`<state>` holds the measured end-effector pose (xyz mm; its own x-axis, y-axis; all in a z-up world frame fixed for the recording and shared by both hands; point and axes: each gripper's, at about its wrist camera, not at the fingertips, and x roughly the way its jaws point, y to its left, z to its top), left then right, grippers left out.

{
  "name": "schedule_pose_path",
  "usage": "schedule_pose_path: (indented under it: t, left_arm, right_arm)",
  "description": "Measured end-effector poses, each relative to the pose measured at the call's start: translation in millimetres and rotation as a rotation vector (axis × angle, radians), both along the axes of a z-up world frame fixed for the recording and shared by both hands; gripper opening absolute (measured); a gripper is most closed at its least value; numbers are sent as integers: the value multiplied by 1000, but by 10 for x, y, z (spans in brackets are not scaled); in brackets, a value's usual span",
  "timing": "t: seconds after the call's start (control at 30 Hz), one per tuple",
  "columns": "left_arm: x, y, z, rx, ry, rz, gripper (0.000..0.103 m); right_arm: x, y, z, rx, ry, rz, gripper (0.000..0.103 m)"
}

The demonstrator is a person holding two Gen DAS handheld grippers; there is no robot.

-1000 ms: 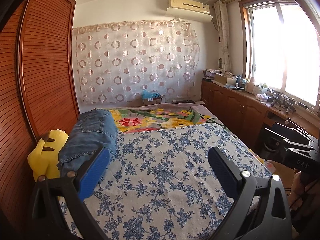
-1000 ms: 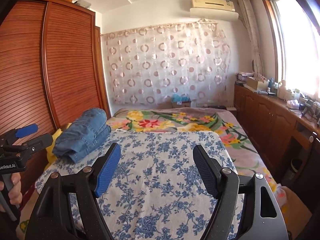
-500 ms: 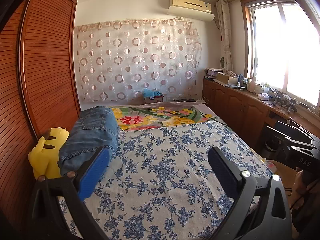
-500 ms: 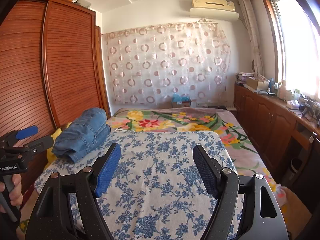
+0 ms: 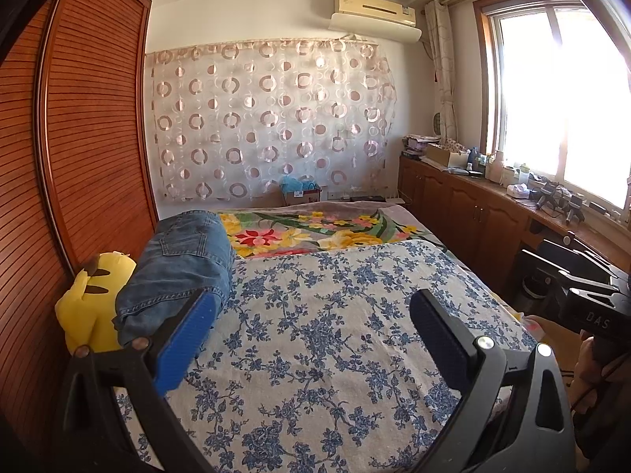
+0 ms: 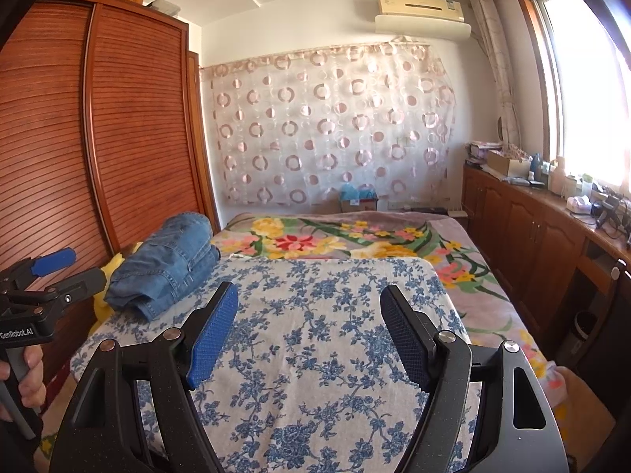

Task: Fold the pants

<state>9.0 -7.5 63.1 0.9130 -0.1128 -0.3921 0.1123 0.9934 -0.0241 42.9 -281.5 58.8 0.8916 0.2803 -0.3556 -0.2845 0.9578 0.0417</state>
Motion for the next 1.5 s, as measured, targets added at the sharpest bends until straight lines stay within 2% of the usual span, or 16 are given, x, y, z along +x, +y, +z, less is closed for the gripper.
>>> schedule_pose_path:
  t: [1.5]
  left_arm:
    - [-31, -13, 33, 0, -4, -5, 100]
  right_arm:
    - [2, -7, -7, 3, -1, 0, 77]
